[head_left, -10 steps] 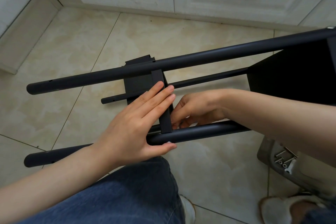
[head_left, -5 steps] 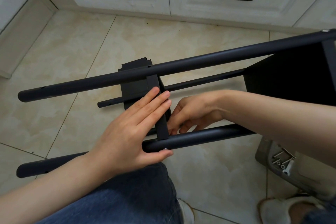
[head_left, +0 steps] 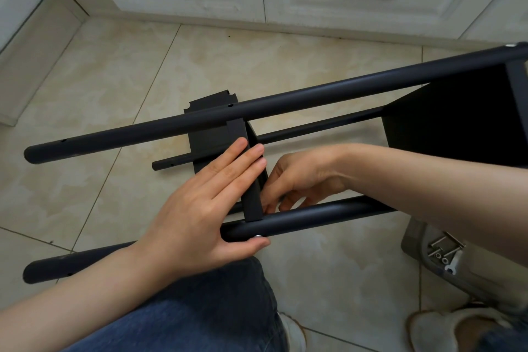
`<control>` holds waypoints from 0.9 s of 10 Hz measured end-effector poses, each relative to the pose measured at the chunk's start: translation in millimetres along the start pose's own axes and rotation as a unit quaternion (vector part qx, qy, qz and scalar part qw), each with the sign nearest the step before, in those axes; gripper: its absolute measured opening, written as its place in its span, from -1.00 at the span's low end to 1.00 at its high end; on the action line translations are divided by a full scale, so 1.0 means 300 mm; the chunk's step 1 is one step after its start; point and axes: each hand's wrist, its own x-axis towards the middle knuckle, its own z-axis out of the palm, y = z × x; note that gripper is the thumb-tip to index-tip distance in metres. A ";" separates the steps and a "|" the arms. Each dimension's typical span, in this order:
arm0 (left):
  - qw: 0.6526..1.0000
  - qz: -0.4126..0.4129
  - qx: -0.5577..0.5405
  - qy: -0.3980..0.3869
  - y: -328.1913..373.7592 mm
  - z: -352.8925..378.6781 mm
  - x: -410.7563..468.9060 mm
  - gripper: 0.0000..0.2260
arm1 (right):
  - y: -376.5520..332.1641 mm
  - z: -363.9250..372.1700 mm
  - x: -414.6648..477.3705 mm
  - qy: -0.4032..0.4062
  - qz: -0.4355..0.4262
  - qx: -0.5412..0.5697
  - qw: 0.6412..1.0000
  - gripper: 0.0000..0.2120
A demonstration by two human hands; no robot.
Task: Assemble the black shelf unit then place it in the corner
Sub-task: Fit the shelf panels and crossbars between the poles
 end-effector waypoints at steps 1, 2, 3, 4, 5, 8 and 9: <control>1.000 0.001 0.000 0.001 0.001 -0.001 0.000 -0.19 | -0.004 0.017 0.011 0.006 -0.001 -0.001 1.000 -0.90; 1.000 0.002 -0.001 0.005 0.001 -0.001 0.002 -0.20 | -0.007 0.017 0.012 0.000 -0.004 0.013 1.000 -0.93; 1.000 0.001 0.001 0.006 0.001 -0.002 0.002 -0.20 | -0.007 0.001 0.000 -0.002 -0.001 0.013 1.000 -0.94; 1.000 0.000 0.002 0.001 0.001 -0.003 0.003 -0.20 | -0.008 0.005 0.002 0.015 -0.003 0.000 1.000 -0.92; 1.000 -0.001 0.007 -0.001 0.002 -0.005 0.003 -0.19 | -0.007 0.022 0.013 0.019 -0.004 -0.001 1.000 -0.95; 1.000 0.003 0.012 0.000 0.000 -0.003 0.007 -0.19 | -0.007 0.001 -0.001 0.005 -0.002 0.003 1.000 -0.94; 1.000 0.005 0.013 0.002 -0.003 -0.001 0.007 -0.19 | -0.010 0.016 0.016 0.009 -0.005 0.002 1.000 -0.94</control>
